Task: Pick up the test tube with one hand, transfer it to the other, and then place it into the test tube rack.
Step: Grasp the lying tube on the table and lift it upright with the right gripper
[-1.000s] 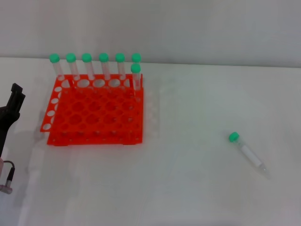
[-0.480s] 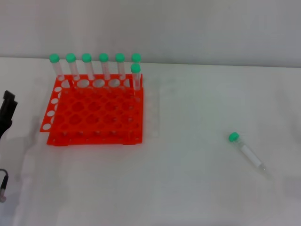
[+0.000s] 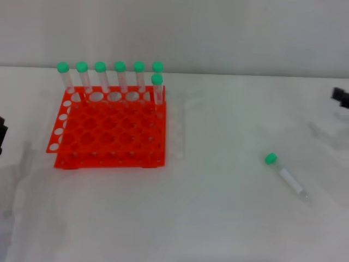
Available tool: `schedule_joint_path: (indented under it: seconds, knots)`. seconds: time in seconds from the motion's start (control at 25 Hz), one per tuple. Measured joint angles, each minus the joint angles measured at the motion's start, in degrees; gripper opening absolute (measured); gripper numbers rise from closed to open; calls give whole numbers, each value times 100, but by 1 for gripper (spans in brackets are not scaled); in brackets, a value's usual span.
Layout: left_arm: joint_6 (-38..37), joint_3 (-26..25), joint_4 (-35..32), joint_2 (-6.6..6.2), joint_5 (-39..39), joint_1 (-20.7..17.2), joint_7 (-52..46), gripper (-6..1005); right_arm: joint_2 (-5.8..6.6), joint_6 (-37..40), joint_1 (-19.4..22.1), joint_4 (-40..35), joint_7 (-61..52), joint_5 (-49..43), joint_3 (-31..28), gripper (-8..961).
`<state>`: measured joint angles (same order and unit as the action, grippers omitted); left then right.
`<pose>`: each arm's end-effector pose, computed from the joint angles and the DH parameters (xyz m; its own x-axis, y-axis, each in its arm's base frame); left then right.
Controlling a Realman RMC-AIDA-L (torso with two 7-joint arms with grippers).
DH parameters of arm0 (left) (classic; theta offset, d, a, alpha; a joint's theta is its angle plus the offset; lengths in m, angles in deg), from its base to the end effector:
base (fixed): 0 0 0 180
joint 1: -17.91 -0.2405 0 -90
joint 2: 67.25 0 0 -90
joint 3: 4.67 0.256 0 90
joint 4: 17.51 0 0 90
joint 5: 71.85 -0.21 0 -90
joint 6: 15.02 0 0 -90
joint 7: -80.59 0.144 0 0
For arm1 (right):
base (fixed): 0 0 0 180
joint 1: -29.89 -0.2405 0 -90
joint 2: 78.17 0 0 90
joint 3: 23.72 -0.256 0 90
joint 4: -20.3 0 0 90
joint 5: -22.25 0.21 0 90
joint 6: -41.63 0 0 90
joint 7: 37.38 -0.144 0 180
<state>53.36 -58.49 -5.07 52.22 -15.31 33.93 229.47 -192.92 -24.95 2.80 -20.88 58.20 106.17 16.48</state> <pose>-0.3757 0.2846 0.0083 0.2719 -0.0964 0.9575 0.9584 0.1174 -0.2604 0.2982 0.3852 0.0830 0.6699 -0.2759 -0.6893 -0.7008 -0.5414 -0.4644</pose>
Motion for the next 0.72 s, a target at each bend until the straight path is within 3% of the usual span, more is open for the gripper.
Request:
schedule_joint_path:
  seconds: [0.08,0.32,0.48,0.6,0.72]
  knots:
    - [-11,2,-65,-1,72,17,-3,872,5,-103,31,-1006,-1065,-680,560,809]
    - [-15,28,-94,-10,103,44,-16,872,-42,-1001,107,-3683,-3381,-2257,1514,802]
    - [0,34,-101,-14,90,41,-17,872,-43,-1563,53,-5513,-5559,-3891,2582,797]
    - [-35,53,-126,-24,-32,88,-11,872,-48,-1930,-46,-6375,-6952,-5112,3487,793]
    - [-12,55,-250,-30,-276,159,-11,872,-61,-2246,-216,-6600,-8112,-5993,4485,789]
